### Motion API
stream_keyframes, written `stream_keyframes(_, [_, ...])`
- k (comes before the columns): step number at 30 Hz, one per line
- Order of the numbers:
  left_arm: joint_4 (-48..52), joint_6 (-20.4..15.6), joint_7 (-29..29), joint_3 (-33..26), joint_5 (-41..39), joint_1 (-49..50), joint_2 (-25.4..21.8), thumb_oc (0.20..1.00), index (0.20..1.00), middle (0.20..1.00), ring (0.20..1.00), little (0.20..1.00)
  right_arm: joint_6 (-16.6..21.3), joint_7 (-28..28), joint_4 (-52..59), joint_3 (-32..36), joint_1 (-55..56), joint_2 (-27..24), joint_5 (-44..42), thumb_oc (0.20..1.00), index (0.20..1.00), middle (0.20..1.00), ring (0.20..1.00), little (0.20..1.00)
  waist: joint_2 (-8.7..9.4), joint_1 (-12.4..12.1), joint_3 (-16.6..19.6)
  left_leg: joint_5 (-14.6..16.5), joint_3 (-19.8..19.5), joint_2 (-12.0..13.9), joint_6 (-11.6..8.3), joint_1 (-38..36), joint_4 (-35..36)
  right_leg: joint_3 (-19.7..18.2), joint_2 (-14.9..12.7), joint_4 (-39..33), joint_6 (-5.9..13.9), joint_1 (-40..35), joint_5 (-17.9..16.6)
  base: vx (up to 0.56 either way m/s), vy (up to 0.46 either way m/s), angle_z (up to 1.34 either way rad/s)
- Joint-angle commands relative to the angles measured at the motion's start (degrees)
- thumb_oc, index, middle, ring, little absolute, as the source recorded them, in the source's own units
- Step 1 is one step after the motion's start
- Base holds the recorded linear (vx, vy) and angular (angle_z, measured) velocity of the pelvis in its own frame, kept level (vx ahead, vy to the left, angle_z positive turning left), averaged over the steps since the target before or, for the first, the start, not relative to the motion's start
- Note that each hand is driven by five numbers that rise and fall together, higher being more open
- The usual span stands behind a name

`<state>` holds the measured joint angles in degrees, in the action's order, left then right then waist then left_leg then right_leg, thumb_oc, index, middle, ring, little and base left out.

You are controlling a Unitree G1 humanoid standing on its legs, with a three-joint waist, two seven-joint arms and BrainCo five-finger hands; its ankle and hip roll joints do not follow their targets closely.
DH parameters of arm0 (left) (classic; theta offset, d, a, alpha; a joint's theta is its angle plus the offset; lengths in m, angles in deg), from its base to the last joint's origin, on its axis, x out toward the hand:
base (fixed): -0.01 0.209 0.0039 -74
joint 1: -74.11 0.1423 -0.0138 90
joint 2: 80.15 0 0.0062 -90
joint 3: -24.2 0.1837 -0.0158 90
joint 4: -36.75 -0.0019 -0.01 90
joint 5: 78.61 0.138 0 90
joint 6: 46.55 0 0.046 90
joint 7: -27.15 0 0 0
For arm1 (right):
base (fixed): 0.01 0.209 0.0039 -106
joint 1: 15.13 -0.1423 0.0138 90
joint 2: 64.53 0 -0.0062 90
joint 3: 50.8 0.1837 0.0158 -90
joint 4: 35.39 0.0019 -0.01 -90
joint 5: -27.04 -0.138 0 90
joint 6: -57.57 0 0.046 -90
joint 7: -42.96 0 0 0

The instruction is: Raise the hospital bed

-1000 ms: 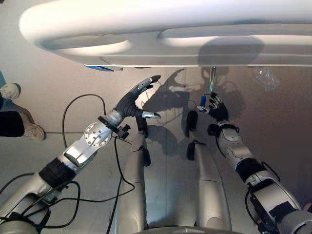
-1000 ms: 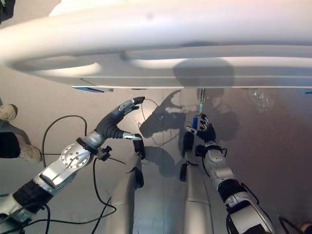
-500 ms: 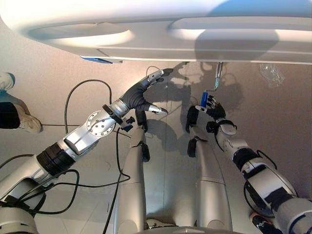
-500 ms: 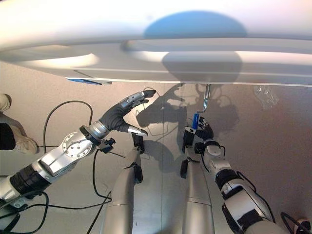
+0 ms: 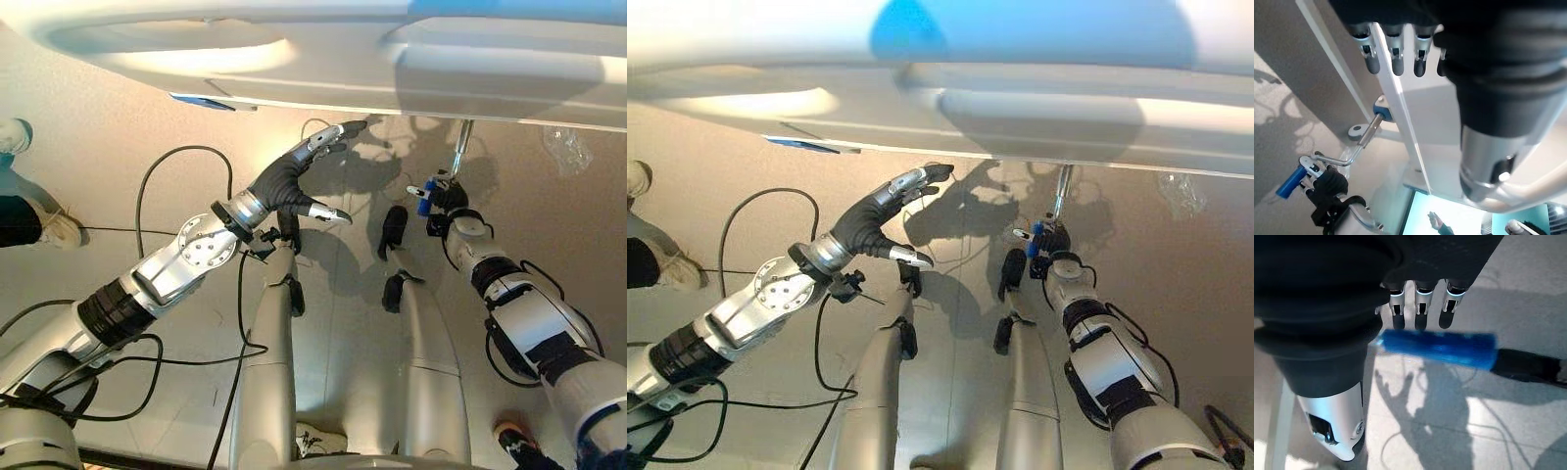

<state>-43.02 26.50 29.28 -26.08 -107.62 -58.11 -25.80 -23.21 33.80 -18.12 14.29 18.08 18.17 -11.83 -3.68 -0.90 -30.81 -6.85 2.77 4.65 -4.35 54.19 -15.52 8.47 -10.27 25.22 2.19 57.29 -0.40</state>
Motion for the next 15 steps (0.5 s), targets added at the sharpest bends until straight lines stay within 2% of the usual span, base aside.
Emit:
stream_keyframes(1, [7.8, -2.7, -1.0, -1.2, -0.8, 1.5, 1.6, 1.0, 1.0, 1.0, 1.0, 1.0, -0.5, 0.1, -0.6, 0.9, -0.4, -1.9, 1.3, 1.0, 1.0, 1.0, 1.0, 1.0, -3.04, -0.2, 1.0, 2.8, 0.4, -1.8, 0.32, 0.3, -1.5, -0.7, -0.8, -4.1, 5.41, -0.9, -3.3, 0.0, 0.0, 0.0])
stream_keyframes(15, [10.2, -2.9, -0.9, -4.2, -0.4, 2.9, 3.1, 1.0, 1.0, 1.0, 1.0, 1.0, -0.7, 0.7, -0.2, 1.2, 0.6, -2.1, 2.6, 1.0, 1.0, 1.0, 1.0, 1.0, -4.52, -1.0, 1.0, 3.0, 0.3, -2.1, 0.46, 0.9, -1.8, -0.9, -0.8, -3.4, 5.45, -0.1, -2.8, 0.0, 0.0, 0.0])
